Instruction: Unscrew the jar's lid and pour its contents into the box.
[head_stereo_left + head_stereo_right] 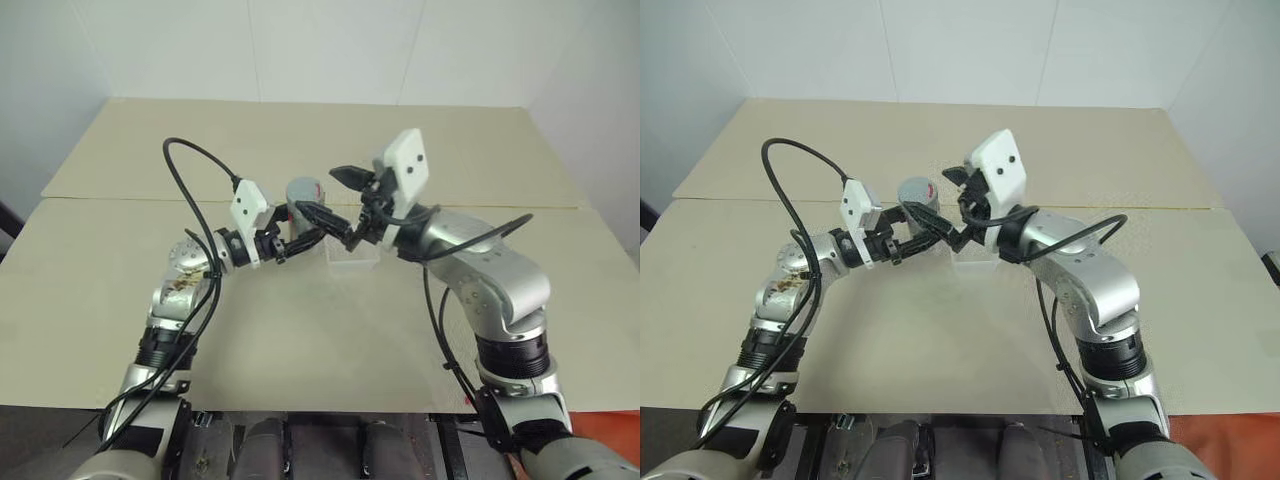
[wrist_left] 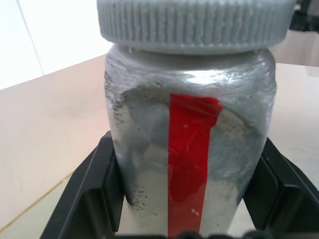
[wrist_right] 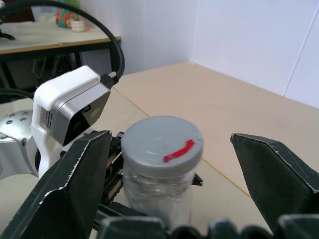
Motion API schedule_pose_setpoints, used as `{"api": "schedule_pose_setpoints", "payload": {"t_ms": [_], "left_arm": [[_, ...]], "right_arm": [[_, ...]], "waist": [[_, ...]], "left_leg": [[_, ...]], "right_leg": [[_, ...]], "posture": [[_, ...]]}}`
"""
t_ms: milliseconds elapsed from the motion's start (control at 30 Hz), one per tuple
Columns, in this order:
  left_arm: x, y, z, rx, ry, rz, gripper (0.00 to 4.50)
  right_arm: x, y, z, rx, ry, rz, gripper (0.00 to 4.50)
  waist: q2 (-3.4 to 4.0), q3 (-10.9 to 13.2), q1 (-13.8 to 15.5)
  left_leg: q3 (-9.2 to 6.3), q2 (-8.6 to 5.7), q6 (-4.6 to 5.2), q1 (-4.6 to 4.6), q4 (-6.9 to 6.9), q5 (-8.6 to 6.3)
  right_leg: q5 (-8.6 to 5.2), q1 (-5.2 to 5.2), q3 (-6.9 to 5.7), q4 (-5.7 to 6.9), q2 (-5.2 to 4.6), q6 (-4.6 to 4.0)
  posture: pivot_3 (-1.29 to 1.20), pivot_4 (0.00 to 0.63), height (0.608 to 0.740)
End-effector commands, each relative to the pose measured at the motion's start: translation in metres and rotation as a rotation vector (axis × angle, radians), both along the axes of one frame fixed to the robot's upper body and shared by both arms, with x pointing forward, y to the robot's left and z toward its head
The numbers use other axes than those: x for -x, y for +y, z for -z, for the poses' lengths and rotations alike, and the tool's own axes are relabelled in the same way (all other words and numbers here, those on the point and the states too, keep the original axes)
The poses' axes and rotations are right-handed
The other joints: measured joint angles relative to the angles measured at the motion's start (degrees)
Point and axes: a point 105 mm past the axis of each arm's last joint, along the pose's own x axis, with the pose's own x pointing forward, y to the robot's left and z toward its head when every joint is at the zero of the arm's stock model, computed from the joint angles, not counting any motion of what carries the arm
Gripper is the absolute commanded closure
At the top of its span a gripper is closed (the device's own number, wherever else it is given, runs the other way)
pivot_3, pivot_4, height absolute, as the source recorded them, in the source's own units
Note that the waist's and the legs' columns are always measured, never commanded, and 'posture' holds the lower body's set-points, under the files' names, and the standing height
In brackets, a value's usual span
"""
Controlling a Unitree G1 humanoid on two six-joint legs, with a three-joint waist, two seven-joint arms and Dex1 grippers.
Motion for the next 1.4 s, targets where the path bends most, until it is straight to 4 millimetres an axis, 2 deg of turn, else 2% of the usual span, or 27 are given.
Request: {"api": "schedule_pose_setpoints", "payload": {"t_ms": [33,167,500,600,733,1000,1067,1400], "left_arm": [[0.001,-0.005,-0.01,0.006,-0.033,0.015,1.73],[0.005,-0.007,-0.008,0.001,-0.026,0.03,1.73],[0.008,-0.007,-0.007,0.0,-0.017,0.043,1.73],[0.009,-0.007,-0.007,-0.001,-0.015,0.05,1.73],[0.01,-0.007,-0.007,-0.004,-0.014,0.056,1.73],[0.014,-0.006,-0.007,-0.019,-0.017,0.09,1.73],[0.021,-0.005,-0.009,-0.022,-0.027,0.146,1.73],[0.057,-0.001,-0.019,-0.024,-0.061,0.439,1.73]], "right_arm": [[-0.001,0.007,-0.01,0.008,-0.04,0.022,0.02],[-0.008,0.011,-0.012,0.009,-0.042,0.05,0.02],[-0.01,0.013,-0.015,0.005,-0.052,0.048,0.02],[-0.011,0.013,-0.014,0.009,-0.052,0.046,0.58],[-0.009,0.014,-0.012,0.019,-0.04,0.027,1.77],[-0.009,0.015,-0.012,0.03,-0.043,0.007,1.77],[-0.006,0.013,-0.012,0.034,-0.041,-0.038,1.77],[0.027,-0.001,-0.006,0.084,0.002,-0.495,1.77]], "waist": [[0.0,0.0,-0.2],[0.0,0.0,-0.2],[0.0,0.0,-0.2],[0.0,0.0,-0.2],[0.0,0.0,-0.2],[0.0,0.0,-0.3],[0.0,0.0,-0.3],[0.0,0.0,-0.2]], "left_leg": [[-0.01,0.0,0.0,0.0,0.0,0.0],[-0.02,0.0,-0.01,0.0,0.0,0.0],[-0.02,0.0,0.0,0.0,-0.02,0.0],[-0.02,0.0,-0.01,0.0,-0.02,0.0],[-0.02,0.0,0.0,0.0,-0.02,0.0],[-0.02,0.0,-0.01,0.0,-0.03,0.0],[-0.02,0.0,0.0,0.0,-0.02,0.0],[-0.02,0.01,0.27,0.02,-0.02,-0.16]], "right_leg": [[0.0,0.0,0.0,0.0,0.0,0.0],[0.0,0.0,-0.01,0.01,0.0,0.0],[0.0,0.0,0.0,0.01,0.0,0.0],[0.0,-0.01,-0.01,0.01,0.0,0.0],[0.0,-0.01,-0.01,0.0,0.0,0.0],[0.0,-0.01,-0.01,0.0,0.0,0.0],[0.0,-0.01,-0.01,0.0,0.0,0.0],[0.0,0.02,-0.01,-0.03,0.0,0.0]], "posture": [[0.0,0.15,0.74],[0.0,0.15,0.74],[0.0,0.15,0.74],[0.0,0.15,0.74],[0.0,0.15,0.74],[0.0,0.15,0.74],[0.0,0.15,0.74],[0.0,0.15,0.74]]}}
